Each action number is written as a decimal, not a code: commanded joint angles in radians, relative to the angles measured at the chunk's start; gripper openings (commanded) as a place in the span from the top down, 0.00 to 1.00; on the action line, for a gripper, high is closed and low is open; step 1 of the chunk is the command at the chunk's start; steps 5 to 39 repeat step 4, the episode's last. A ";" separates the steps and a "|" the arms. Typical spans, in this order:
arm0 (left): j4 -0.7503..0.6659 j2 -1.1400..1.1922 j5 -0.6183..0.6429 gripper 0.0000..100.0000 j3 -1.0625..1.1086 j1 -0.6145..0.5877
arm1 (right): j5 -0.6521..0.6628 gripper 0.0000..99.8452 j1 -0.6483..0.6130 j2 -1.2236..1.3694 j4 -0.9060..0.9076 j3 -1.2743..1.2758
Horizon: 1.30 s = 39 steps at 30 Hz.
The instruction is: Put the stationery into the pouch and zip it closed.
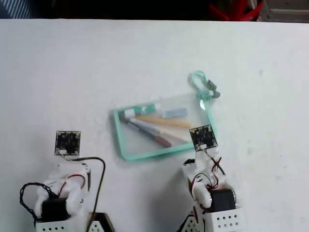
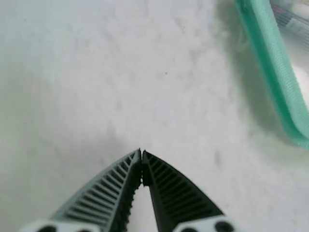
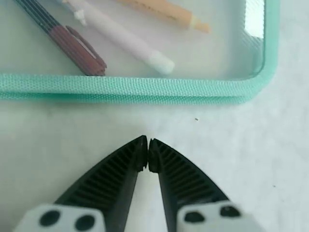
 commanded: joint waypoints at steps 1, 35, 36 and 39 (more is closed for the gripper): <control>0.002 -0.008 0.011 0.98 -0.005 -0.001 | 0.003 0.98 0.001 -0.008 0.004 0.009; 0.002 -0.008 0.011 0.98 -0.005 -0.001 | 0.003 0.98 0.001 -0.008 0.004 0.009; 0.002 -0.008 0.011 0.98 -0.005 -0.001 | 0.003 0.98 0.001 -0.008 0.004 0.009; 0.002 -0.008 0.011 0.98 -0.005 -0.001 | 0.003 0.98 0.001 -0.008 0.004 0.009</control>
